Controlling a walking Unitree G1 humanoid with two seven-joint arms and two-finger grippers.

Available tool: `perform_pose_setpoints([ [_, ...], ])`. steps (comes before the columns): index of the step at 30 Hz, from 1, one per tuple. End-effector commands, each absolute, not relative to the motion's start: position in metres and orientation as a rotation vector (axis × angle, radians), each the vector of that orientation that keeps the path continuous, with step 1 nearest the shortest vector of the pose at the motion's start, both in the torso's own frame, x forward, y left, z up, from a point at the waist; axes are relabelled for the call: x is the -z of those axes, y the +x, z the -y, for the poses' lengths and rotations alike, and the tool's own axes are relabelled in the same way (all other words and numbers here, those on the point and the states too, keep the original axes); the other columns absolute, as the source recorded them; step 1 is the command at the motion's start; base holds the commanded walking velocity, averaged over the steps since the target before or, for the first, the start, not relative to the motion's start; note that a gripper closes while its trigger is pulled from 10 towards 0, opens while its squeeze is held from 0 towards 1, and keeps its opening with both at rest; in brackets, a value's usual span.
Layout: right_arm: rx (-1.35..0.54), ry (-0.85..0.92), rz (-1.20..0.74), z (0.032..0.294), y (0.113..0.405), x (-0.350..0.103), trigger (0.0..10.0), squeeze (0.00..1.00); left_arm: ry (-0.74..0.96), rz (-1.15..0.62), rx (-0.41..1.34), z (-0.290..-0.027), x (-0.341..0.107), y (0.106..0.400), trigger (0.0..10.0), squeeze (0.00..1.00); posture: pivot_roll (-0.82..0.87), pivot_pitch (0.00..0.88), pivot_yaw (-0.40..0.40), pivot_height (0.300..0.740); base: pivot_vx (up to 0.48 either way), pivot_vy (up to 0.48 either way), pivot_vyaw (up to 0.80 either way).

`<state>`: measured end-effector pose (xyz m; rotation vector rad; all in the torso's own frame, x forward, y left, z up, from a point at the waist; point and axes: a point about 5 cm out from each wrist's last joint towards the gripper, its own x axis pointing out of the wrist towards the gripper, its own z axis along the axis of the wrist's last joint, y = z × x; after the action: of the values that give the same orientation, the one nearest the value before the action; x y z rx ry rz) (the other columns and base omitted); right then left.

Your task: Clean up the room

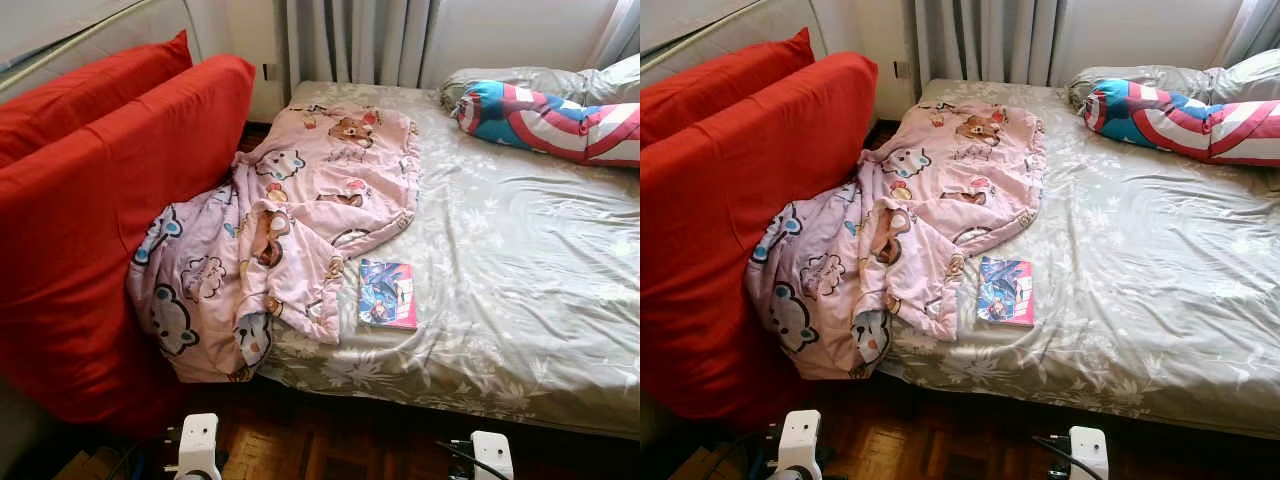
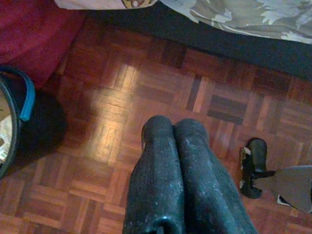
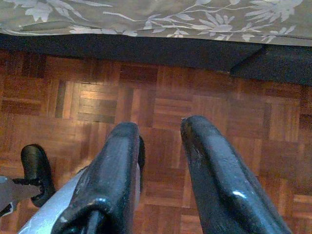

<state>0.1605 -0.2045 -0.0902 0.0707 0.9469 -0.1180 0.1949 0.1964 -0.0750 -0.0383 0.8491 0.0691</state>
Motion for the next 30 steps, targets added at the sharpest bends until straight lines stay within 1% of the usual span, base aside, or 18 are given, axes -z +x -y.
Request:
perform_pose_setpoints([
  [1,0.121,0.075,-0.957,0.205,0.157,0.092,10.0,0.0,-0.028,-0.871,-0.072,-0.198,0.078,0.188,10.0,0.0,-0.06,0.073,0.001,0.74,0.0,0.0,0.0],
  [11,0.09,0.049,-0.962,0.197,0.158,0.093,10.0,0.0,-0.031,-0.87,-0.076,-0.199,0.078,0.189,10.0,0.0,-0.06,0.069,0.0,0.74,0.0,0.0,0.0],
  [14,0.074,0.045,-0.952,0.188,0.167,0.09,10.0,0.0,-0.03,-0.872,-0.076,-0.199,0.078,0.189,10.0,0.0,-0.06,0.069,0.0,0.74,0.0,0.0,0.75],
  [17,0.074,0.047,-0.95,0.187,0.168,0.09,10.0,0.0,-0.03,-0.873,-0.076,-0.199,0.078,0.189,10.0,0.0,-0.06,0.069,-0.001,0.74,0.0,0.0,0.8],
  [25,0.089,0.067,-0.941,0.188,0.17,0.089,10.0,0.0,-0.032,-0.873,-0.075,-0.199,0.078,0.189,10.0,0.0,-0.06,0.068,-0.002,0.74,0.06,0.0,0.0],
  [30,0.103,0.067,-0.942,0.199,0.168,0.088,10.0,0.0,-0.032,-0.867,-0.071,-0.198,0.078,0.19,10.0,0.0,-0.06,0.066,-0.004,0.74,0.048,0.0,0.0],
])
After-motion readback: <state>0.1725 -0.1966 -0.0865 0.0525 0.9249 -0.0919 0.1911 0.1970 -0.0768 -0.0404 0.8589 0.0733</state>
